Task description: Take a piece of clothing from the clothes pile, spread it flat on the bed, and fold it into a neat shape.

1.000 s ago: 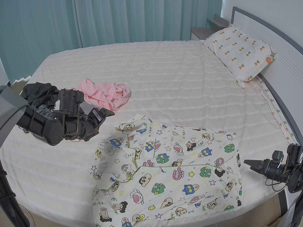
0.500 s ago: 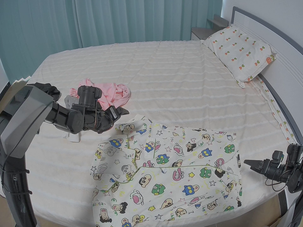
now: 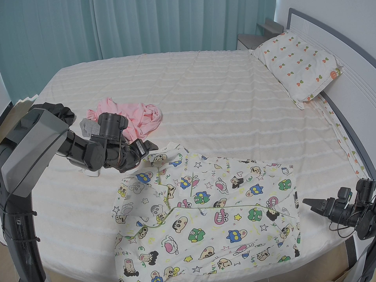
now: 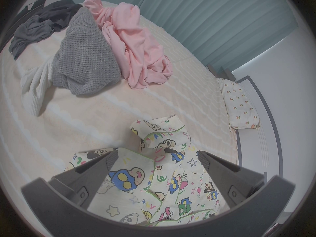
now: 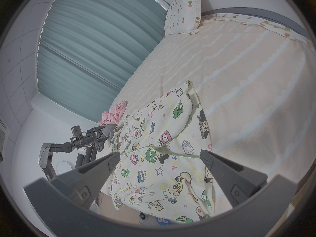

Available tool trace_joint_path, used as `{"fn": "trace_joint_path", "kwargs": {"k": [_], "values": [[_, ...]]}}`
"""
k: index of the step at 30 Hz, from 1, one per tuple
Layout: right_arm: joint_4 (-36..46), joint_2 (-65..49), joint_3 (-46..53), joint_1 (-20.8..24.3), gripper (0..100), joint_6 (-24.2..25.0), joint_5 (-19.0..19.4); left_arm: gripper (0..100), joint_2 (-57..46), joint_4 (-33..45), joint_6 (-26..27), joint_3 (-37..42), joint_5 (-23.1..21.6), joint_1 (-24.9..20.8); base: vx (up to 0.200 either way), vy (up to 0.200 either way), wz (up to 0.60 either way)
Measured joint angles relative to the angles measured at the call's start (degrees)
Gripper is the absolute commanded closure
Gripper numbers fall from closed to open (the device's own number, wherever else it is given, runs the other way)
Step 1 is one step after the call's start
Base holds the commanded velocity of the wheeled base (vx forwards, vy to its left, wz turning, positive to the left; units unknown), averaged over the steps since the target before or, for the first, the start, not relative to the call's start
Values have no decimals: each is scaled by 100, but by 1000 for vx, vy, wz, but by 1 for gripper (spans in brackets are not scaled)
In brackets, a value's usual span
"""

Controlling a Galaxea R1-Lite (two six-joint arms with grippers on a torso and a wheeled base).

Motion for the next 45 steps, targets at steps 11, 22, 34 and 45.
{"fn": "trace_joint_path", "kwargs": {"k": [11,22,34,45], "values": [[0,0,0,1,0,-17,-2,0,50,-180,-82,-84,-24,-2,109,0,0],[-11,7,0,1,0,-44,0,0,364,-165,-202,-95,24,-16,0,0,0],[-20,13,0,4,0,-45,-18,100,889,-163,-557,-792,55,-22,0,0,0],[-22,35,0,4,0,-48,-21,100,1354,-183,-572,-1379,371,-41,0,0,0]]}}
